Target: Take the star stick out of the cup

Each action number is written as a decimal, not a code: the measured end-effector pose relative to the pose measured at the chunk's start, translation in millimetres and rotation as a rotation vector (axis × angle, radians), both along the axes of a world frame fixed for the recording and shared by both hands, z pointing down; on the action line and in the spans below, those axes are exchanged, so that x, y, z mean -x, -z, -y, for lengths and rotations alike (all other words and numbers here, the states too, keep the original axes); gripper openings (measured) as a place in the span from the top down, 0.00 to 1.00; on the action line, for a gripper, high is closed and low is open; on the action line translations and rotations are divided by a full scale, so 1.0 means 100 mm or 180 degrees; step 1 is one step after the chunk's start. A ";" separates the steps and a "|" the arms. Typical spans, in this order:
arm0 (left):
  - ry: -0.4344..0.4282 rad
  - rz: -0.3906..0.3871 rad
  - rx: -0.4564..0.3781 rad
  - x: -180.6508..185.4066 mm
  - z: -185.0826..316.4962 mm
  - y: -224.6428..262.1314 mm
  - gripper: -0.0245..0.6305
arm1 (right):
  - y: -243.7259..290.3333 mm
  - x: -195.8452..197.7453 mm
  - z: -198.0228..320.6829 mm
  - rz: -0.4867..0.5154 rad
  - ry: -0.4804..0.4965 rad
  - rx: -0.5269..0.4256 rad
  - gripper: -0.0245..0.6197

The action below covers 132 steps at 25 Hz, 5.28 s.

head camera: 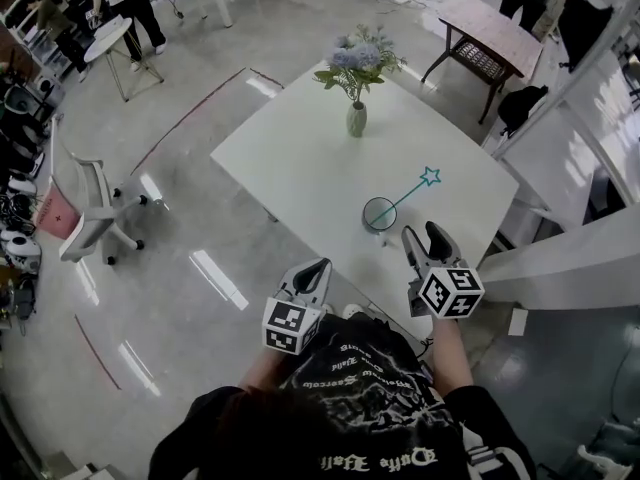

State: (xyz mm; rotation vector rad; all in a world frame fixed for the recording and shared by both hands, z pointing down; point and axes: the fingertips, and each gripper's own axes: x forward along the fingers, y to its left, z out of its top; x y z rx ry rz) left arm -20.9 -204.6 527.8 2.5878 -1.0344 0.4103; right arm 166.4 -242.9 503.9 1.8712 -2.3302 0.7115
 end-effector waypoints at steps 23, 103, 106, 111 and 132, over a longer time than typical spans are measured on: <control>0.0539 0.0142 -0.0039 0.28 -0.11 0.01 0.93 | -0.33 -0.01 0.76 0.0314 0.0127 0.0268 0.65; -0.0418 -0.0155 -0.0086 -0.65 -0.16 0.06 0.93 | 0.48 -0.64 -0.89 -0.0665 -0.0449 -0.0539 0.93; -0.0455 -0.0159 -0.0095 -0.70 -0.18 0.08 0.93 | 0.38 -0.63 -0.98 -0.0652 -0.0479 -0.0462 0.93; -0.0478 -0.0172 -0.0101 -0.72 -0.22 0.08 0.93 | 0.20 -0.57 -1.12 -0.0634 -0.0503 -0.0322 0.93; -0.0491 -0.0159 -0.0144 -0.86 -0.24 0.14 0.93 | -0.02 -0.52 -1.23 -0.0655 -0.0440 -0.0079 0.93</control>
